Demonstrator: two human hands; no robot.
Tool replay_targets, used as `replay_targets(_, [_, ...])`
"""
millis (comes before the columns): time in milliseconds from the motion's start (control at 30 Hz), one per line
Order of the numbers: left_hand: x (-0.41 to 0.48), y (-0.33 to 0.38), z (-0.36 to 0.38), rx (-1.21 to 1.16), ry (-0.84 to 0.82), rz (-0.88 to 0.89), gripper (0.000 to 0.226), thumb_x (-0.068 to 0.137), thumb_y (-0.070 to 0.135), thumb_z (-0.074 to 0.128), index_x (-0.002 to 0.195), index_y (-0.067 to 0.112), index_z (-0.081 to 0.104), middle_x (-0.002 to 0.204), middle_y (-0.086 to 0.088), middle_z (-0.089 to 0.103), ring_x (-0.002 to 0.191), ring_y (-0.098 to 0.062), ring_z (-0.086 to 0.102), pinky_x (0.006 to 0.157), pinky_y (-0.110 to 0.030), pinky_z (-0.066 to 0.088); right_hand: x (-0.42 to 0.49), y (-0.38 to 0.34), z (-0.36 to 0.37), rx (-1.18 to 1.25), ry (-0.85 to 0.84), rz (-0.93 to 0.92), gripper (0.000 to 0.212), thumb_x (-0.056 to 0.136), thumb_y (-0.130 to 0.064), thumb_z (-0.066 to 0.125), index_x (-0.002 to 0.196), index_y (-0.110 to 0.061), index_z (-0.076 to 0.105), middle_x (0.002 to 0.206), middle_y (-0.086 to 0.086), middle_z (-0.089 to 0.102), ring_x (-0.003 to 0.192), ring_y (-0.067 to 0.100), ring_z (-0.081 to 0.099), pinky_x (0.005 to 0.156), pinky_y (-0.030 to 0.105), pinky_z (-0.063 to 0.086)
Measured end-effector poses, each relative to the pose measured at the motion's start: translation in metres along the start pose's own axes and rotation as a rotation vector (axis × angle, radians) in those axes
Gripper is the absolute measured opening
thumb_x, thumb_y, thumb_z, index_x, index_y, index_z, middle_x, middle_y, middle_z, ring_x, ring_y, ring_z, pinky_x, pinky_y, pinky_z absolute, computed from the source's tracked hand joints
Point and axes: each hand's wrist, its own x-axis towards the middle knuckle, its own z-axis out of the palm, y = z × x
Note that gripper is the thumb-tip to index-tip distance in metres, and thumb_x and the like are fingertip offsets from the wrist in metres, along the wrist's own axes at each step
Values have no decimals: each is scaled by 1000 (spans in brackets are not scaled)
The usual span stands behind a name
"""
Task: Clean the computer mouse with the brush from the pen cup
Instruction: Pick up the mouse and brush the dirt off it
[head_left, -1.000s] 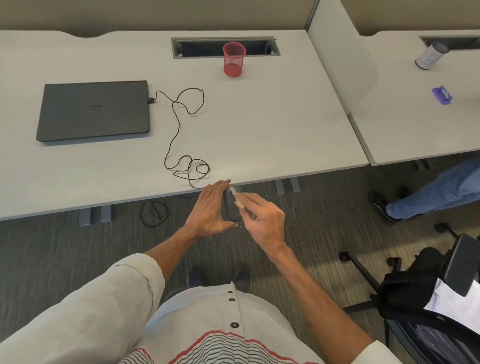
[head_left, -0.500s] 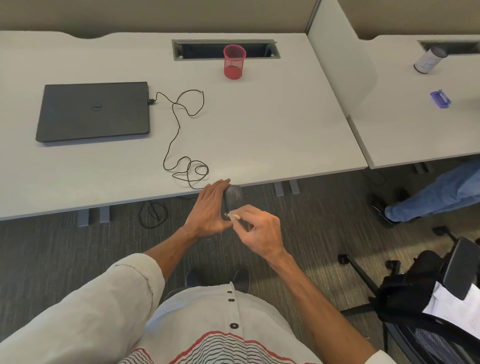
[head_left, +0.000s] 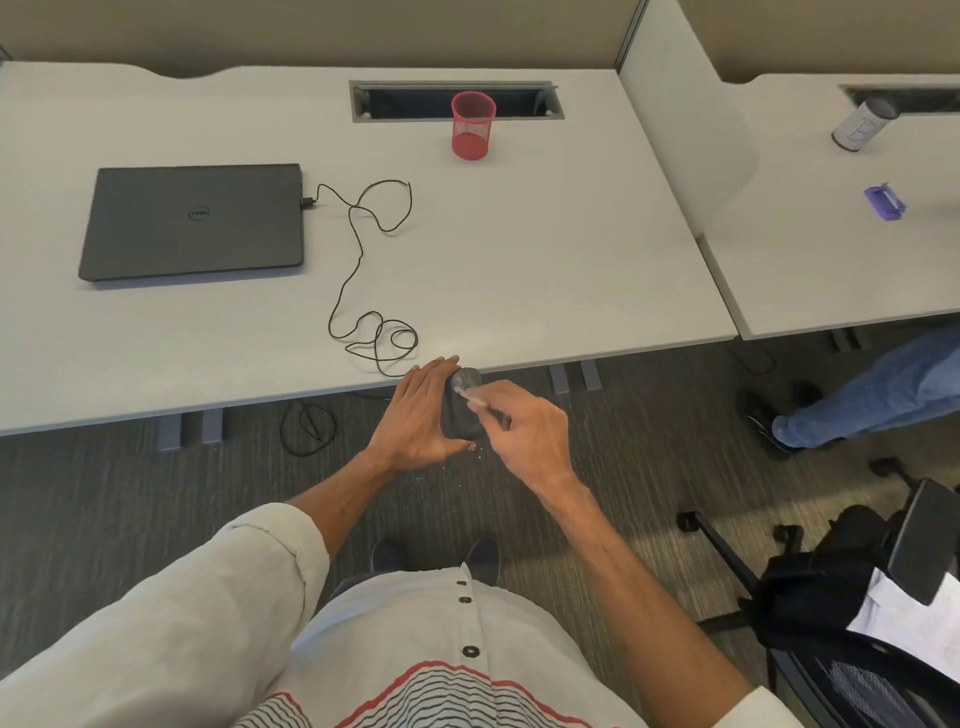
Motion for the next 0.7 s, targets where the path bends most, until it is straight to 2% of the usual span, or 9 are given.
replay_targets(67, [1, 1, 0, 4, -1, 1, 127, 80, 65, 88, 172, 12, 18, 179, -6, 25, 169, -22, 22, 142, -47, 11, -2, 8, -11, -86, -156, -186, 20, 103, -32, 77, 122, -30, 84, 117, -15, 82, 85, -3, 68, 69, 17, 45])
replay_targets(133, [1, 2, 1, 2, 2, -5, 129, 79, 68, 87, 172, 12, 17, 180, -6, 24, 169, -22, 21, 142, -47, 9, -7, 14, -18, -145, -274, -291, 22, 102, -30, 77, 123, -29, 83, 119, -13, 82, 95, 7, 76, 71, 22, 42])
replay_targets(233, [2, 5, 2, -12, 0, -16, 131, 76, 69, 88, 172, 13, 18, 180, -6, 24, 169, -23, 20, 142, -48, 9, -15, 17, -23, -147, -376, -330, 20, 104, -30, 74, 122, -28, 84, 114, -10, 83, 93, 9, 76, 74, 31, 58])
replay_targets(300, [2, 6, 2, -11, -9, -11, 131, 76, 70, 88, 171, 13, 18, 180, -6, 24, 169, -23, 20, 142, -48, 9, -14, 17, -25, -118, -317, -314, 19, 104, -30, 74, 119, -28, 85, 113, -11, 83, 89, 7, 75, 75, 33, 63])
replay_targets(467, [1, 5, 2, 11, -19, -13, 130, 79, 63, 89, 172, 11, 16, 180, -4, 23, 170, -22, 19, 142, -48, 10, 5, 11, -25, -166, -125, -304, 26, 99, -21, 80, 125, -26, 83, 125, -11, 81, 94, 11, 79, 66, 27, 58])
replay_targets(600, [2, 5, 0, 15, -21, -17, 128, 80, 63, 88, 172, 11, 15, 181, -5, 21, 170, -22, 18, 142, -48, 9, 14, 6, -22, -267, -213, -370, 29, 98, -20, 82, 127, -24, 81, 128, -7, 81, 100, 18, 81, 69, 35, 60])
replay_targets(700, [2, 4, -1, 19, -12, -18, 127, 81, 64, 88, 172, 11, 17, 180, -6, 23, 170, -22, 19, 142, -47, 9, 13, 7, -21, -276, -310, -377, 23, 104, -27, 75, 126, -27, 80, 128, -10, 79, 102, 15, 78, 73, 32, 46])
